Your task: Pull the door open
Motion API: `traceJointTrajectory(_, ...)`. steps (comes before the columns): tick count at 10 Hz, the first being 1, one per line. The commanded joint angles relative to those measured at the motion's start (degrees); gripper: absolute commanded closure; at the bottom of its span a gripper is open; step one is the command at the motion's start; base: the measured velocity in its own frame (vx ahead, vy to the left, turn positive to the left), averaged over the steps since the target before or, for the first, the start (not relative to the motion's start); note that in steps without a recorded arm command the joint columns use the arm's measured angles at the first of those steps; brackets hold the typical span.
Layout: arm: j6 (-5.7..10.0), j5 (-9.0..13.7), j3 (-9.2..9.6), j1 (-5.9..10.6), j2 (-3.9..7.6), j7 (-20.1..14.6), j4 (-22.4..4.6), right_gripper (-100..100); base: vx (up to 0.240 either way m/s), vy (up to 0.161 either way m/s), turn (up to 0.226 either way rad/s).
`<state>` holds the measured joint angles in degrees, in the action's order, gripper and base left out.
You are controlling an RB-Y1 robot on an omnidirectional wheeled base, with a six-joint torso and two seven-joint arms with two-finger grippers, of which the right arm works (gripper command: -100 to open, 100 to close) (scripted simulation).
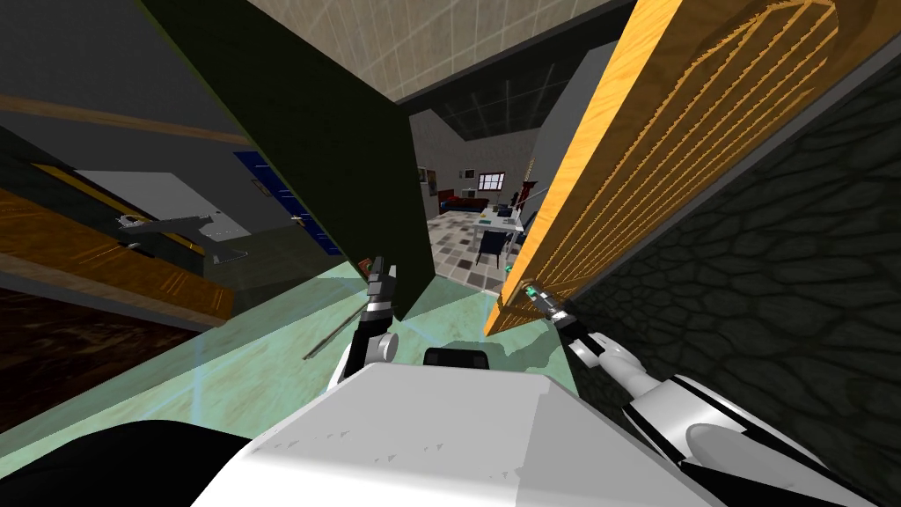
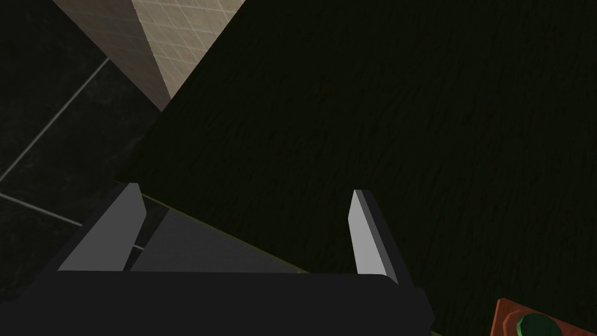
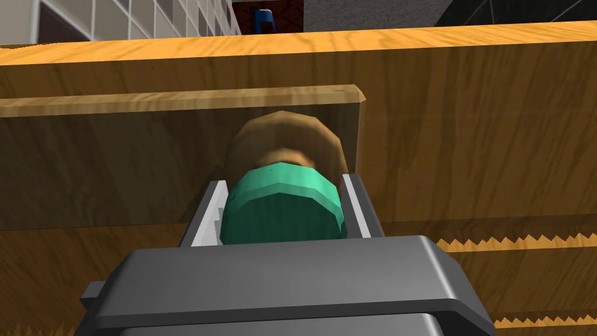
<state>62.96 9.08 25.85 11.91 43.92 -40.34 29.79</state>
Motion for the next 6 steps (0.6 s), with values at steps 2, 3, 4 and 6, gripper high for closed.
traceJointTrajectory(2, 1.93, -0.41, 1.16, -0.90, 0.77, -0.45, 0.84, 100, -0.124, -0.139, 0.022)
traceJointTrajectory(3, 1.93, -0.41, 1.16, -0.90, 0.77, -0.45, 0.84, 100, -0.028, -0.016, -0.045)
traceJointTrajectory(4, 4.32, -0.95, 2.75, -1.64, 1.69, -1.03, 1.64, 100, -0.098, -0.085, -0.064)
traceJointTrajectory(6, 5.90, -1.31, 3.79, -2.13, 2.30, -1.42, 2.16, 100, -0.138, -0.160, -0.003)
